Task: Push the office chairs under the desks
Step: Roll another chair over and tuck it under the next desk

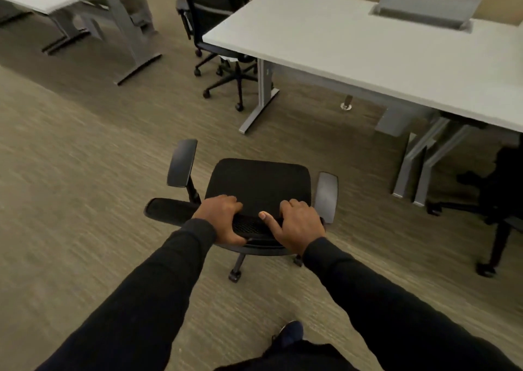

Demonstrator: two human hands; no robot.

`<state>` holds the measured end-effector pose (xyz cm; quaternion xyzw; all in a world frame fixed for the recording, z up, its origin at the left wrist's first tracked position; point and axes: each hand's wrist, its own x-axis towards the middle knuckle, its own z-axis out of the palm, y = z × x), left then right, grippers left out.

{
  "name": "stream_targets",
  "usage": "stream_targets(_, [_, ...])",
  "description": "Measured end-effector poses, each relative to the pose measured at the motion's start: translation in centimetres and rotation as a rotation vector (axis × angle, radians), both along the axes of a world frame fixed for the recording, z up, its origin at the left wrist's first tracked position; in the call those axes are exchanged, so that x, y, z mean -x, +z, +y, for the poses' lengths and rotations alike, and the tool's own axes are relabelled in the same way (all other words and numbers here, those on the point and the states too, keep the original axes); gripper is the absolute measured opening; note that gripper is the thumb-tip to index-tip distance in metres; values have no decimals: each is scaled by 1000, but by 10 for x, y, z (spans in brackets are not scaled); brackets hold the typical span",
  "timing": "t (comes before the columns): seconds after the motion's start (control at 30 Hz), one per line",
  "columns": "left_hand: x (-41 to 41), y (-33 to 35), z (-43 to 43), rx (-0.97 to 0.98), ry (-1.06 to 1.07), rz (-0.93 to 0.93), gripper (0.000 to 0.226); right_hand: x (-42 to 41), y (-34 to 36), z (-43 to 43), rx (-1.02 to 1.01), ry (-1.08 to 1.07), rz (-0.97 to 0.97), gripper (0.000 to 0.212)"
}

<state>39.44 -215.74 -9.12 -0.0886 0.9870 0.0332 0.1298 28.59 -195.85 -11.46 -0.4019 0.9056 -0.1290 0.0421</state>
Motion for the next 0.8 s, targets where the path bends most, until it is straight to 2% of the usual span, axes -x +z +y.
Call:
stream_targets(0.27, [121, -6, -24, -18, 16, 69, 83, 113, 3, -15, 3, -112, -4, 64])
stream_targets(0.5, [238, -4, -65, -40, -106, 75, 84, 203, 7, -45, -17, -223, 14, 68])
stream_targets(0.8, [386, -3, -123, -61, -281, 93, 87, 314, 7, -95, -8, -401, -2, 60])
